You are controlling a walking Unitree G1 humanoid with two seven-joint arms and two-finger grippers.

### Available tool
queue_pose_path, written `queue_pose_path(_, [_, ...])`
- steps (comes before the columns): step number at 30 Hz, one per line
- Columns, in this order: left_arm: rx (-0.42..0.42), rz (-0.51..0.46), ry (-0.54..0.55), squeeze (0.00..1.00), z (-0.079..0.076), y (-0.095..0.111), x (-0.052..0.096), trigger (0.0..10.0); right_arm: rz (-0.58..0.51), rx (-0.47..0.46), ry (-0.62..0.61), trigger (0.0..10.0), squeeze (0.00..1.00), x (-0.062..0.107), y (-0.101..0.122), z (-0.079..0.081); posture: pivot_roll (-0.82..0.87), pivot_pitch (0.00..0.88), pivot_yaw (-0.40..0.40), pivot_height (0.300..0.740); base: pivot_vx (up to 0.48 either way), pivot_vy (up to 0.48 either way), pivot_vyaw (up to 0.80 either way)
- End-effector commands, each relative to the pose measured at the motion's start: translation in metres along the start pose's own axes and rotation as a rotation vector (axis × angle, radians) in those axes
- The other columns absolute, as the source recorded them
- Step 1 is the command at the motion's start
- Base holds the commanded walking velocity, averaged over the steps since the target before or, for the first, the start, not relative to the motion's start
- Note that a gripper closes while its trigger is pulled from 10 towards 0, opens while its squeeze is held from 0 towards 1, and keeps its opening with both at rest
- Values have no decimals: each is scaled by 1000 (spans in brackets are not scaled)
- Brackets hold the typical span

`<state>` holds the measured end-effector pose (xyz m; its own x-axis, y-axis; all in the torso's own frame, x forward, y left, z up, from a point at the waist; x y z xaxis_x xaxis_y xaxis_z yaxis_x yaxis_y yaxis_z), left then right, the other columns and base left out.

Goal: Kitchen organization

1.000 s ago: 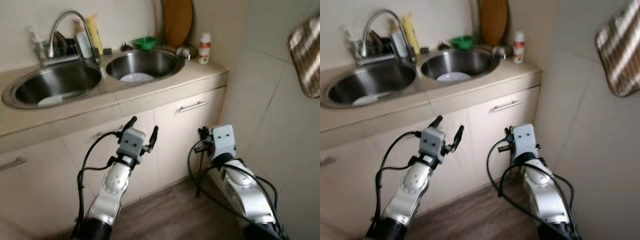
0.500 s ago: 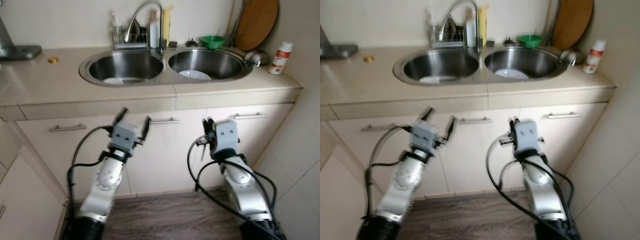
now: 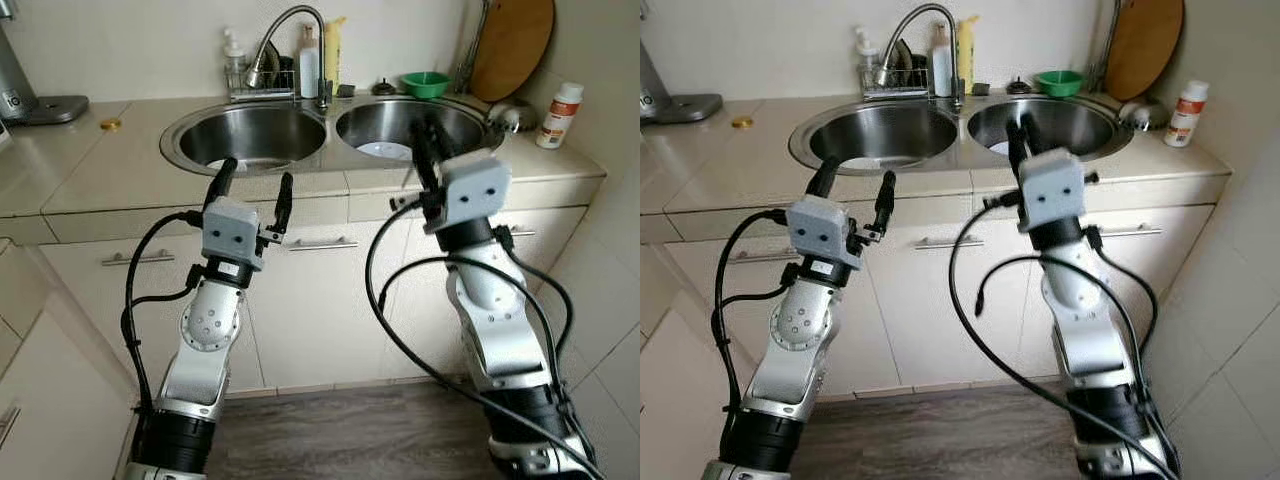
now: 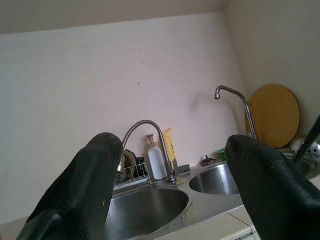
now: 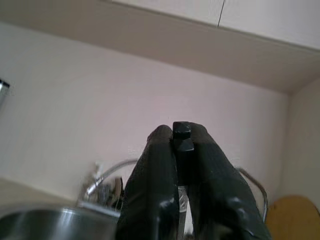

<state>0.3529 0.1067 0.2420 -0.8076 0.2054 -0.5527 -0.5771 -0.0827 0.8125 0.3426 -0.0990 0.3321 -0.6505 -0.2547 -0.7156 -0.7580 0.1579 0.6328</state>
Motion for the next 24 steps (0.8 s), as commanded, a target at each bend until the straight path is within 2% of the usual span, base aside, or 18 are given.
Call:
queue_pose_path(1, [-6, -29, 10, 0, 4, 10, -5, 10000, -17, -25, -3, 10000, 0, -6, 5, 3, 55, 0, 26, 740, 337, 0, 800])
queue_pose_path(4, [19, -33, 33, 0, 9, 13, -8, 10000, -22, -70, -31, 10000, 0, -10, 4, 1, 62, 0, 23, 740, 347, 0, 800])
queue_pose_path(9, [-8, -32, 30, 0, 13, 13, -8, 10000, -28, -80, -57, 10000, 0, -13, 4, -5, 63, 0, 23, 740, 351, 0, 0])
queue_pose_path(24, [-8, -22, 20, 0, 11, 12, -8, 10000, -25, -36, -101, 10000, 0, -19, 1, -20, 59, 0, 26, 740, 355, 0, 0])
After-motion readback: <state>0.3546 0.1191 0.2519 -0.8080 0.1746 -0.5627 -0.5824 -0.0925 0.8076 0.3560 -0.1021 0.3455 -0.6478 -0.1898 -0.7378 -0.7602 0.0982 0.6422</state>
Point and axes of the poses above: a point about 5 cm out from each wrist's last joint towards the gripper, its own x axis pointing back from the gripper into the wrist, its own y axis along the axis of the wrist's last joint, z = x × y, the point moved 6 cm from there along -x, pointing out of the wrist towards the gripper, and after that the axes turned 2 degrees about x, right-handed, at the moved point
